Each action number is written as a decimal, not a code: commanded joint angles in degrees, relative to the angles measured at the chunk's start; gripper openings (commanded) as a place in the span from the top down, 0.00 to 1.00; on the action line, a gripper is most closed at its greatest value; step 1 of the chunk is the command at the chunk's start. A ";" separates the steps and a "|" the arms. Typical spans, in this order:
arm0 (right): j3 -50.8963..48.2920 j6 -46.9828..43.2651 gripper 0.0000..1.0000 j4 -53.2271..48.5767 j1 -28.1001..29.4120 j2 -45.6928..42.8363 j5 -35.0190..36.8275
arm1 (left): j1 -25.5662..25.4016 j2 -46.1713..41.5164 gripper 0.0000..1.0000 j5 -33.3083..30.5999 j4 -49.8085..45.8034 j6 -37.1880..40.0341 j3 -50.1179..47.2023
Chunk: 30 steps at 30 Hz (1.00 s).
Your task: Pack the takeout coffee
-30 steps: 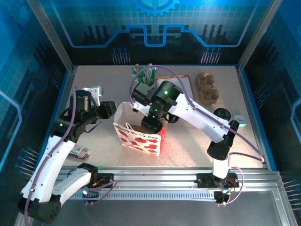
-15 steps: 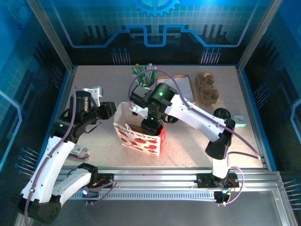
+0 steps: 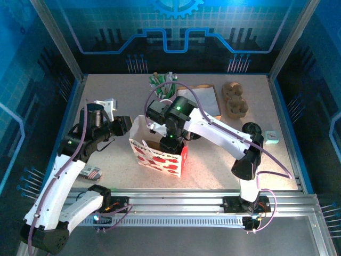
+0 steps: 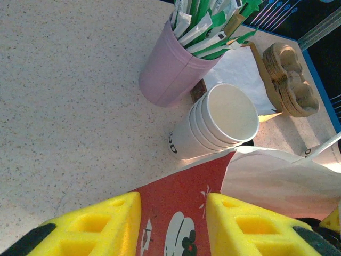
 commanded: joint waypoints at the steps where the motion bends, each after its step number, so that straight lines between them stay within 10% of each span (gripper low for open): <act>1: -0.55 -0.94 0.57 -0.07 -0.38 0.54 -1.32 | 0.31 -0.65 0.62 0.29 1.27 1.05 -0.75; 30: -4.54 -0.84 0.59 2.37 -1.37 0.70 -2.22 | 0.41 -1.65 0.62 -1.17 1.97 1.91 -2.07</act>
